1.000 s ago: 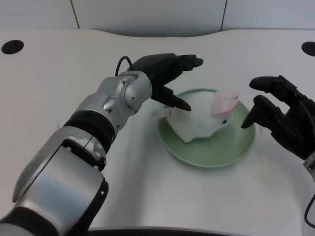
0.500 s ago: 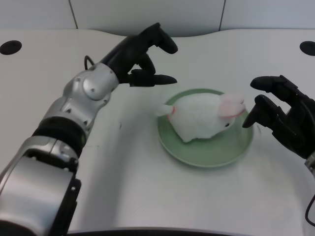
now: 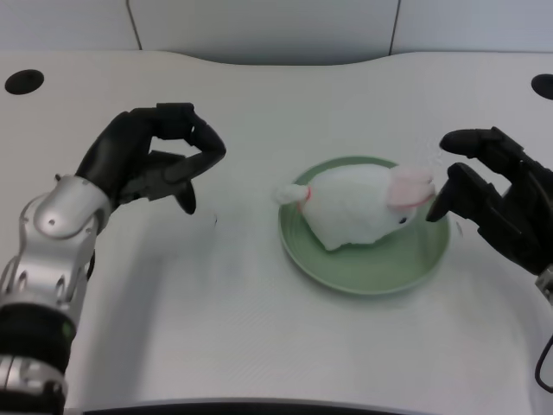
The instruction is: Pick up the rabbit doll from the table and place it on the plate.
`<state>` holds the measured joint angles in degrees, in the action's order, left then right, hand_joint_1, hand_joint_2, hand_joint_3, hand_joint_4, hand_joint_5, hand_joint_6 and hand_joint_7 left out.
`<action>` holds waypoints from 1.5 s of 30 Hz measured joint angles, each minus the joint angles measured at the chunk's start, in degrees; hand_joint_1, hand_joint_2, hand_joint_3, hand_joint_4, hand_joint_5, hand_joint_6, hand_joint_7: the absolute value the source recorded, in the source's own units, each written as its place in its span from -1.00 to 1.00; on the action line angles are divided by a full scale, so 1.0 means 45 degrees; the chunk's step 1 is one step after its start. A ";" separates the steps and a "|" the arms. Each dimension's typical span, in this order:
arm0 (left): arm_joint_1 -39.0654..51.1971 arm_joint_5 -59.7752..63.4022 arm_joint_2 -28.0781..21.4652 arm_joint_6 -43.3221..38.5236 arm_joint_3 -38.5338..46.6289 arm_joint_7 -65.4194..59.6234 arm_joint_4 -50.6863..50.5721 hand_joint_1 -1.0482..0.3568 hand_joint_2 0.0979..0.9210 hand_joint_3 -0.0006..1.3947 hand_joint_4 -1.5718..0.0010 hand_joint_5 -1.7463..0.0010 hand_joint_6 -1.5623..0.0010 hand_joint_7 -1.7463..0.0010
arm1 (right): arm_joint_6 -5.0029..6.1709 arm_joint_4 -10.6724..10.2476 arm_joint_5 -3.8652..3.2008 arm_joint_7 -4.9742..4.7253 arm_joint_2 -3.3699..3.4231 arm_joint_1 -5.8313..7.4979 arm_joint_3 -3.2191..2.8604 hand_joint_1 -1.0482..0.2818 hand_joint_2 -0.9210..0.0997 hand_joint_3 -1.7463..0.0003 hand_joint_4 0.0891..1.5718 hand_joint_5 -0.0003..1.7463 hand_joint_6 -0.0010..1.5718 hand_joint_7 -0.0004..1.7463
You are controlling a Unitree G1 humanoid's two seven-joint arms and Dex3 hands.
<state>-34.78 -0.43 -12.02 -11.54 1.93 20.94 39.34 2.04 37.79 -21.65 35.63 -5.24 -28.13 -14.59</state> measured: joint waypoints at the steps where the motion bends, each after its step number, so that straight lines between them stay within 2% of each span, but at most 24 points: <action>1: 0.0810 -0.0162 -0.0052 -0.0009 0.0185 0.0000 -0.0760 -0.24 1.00 -0.39 -0.60 -0.64 -0.16 -0.44 | -0.0021 -0.0047 -0.0001 -0.0050 0.0004 0.0007 -0.0003 -0.04 -1.00 0.67 -0.26 0.86 -0.35 0.48; 3: 0.2287 -0.0451 -0.0166 0.0151 0.0388 0.0017 -0.1724 -0.25 1.00 -0.36 -0.61 -0.66 -0.16 -0.46 | -0.0108 -0.0142 -0.0009 -0.0174 -0.0042 0.0085 -0.0062 -0.04 -1.00 0.67 -0.27 0.86 -0.34 0.48; 7: 0.4244 -0.1148 -0.0366 0.0772 0.0779 0.0281 -0.3338 -0.28 1.00 -0.27 -0.65 -0.66 -0.26 -0.43 | -0.0270 -0.0439 0.0023 -0.0233 -0.0067 0.0213 0.0025 -0.04 -1.00 0.66 -0.31 0.90 -0.35 0.50; 12: 0.5179 -0.2384 -0.0412 0.1796 0.1290 0.0673 -0.4590 -0.25 1.00 -0.29 -0.72 -0.60 -0.35 -0.36 | -0.0469 -0.0768 0.0017 -0.0330 -0.0067 0.0241 0.0100 -0.03 -1.00 0.66 -0.33 0.91 -0.35 0.51; 18: 0.5981 -0.3275 -0.0390 0.3165 0.1696 0.0841 -0.5502 -0.20 1.00 -0.29 -0.79 -0.60 -0.46 -0.39 | -0.0597 -0.0760 -0.0006 -0.0332 -0.0112 0.0241 0.0047 -0.03 -1.00 0.65 -0.32 0.90 -0.36 0.51; 21: 0.6250 -0.3444 -0.0353 0.3622 0.1784 0.0744 -0.5674 -0.20 1.00 -0.36 -0.84 -0.63 -0.53 -0.43 | -0.0597 -0.0697 -0.0003 -0.0330 -0.0175 0.0234 0.0039 -0.01 -1.00 0.65 -0.31 0.90 -0.37 0.51; 25: 0.6375 -0.3584 -0.0156 0.3610 0.1923 0.0745 -0.5598 -0.21 1.00 -0.39 -0.86 -0.66 -0.54 -0.48 | -0.0594 -0.0337 -0.0003 -0.0303 -0.0226 0.0138 0.0022 -0.03 -1.00 0.66 -0.30 0.89 -0.38 0.51; 28: 0.6331 -0.3592 -0.0093 0.3536 0.2020 0.0745 -0.5252 -0.21 1.00 -0.38 -0.85 -0.68 -0.57 -0.51 | -0.0386 0.0078 0.0005 -0.0287 -0.0225 0.0009 -0.0011 -0.03 -1.00 0.66 -0.29 0.88 -0.39 0.52; 31: 0.6228 -0.3592 -0.0043 0.3365 0.2116 0.0748 -0.4664 -0.20 1.00 -0.39 -0.85 -0.67 -0.59 -0.51 | -0.0033 0.0654 -0.0008 -0.0117 -0.0232 -0.0231 -0.0114 -0.01 -1.00 0.64 -0.28 0.89 -0.40 0.53; 33: 0.6129 -0.3593 -0.0014 0.3236 0.2162 0.0751 -0.4481 -0.20 1.00 -0.39 -0.85 -0.67 -0.60 -0.50 | 0.0113 0.0910 -0.0017 0.0033 -0.0233 -0.0335 -0.0127 -0.01 -1.00 0.64 -0.29 0.89 -0.41 0.53; 35: 0.6067 -0.3593 -0.0009 0.3123 0.2179 0.0752 -0.4423 -0.20 1.00 -0.39 -0.85 -0.67 -0.60 -0.50 | 0.0254 0.1104 -0.0018 0.0090 -0.0233 -0.0381 -0.0127 -0.01 -1.00 0.63 -0.29 0.89 -0.41 0.54; 42: 0.6056 -0.3593 -0.0007 0.3071 0.2185 0.0752 -0.4252 -0.20 1.00 -0.39 -0.85 -0.67 -0.61 -0.48 | 0.0374 0.1305 -0.0019 0.0179 -0.0234 -0.0408 -0.0129 -0.01 -1.00 0.63 -0.29 0.90 -0.41 0.55; 45: 0.6040 -0.3604 0.0067 0.3067 0.2225 0.0748 -0.4234 -0.21 1.00 -0.43 -0.89 -0.68 -0.60 -0.50 | 0.0534 0.1706 0.0041 0.0120 -0.0261 -0.0638 -0.0129 -0.08 -1.00 0.66 -0.27 0.88 -0.39 0.51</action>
<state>-7.60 -16.65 -11.72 2.26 11.94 24.30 20.29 4.44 45.46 -21.47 36.17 -6.41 -31.00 -15.17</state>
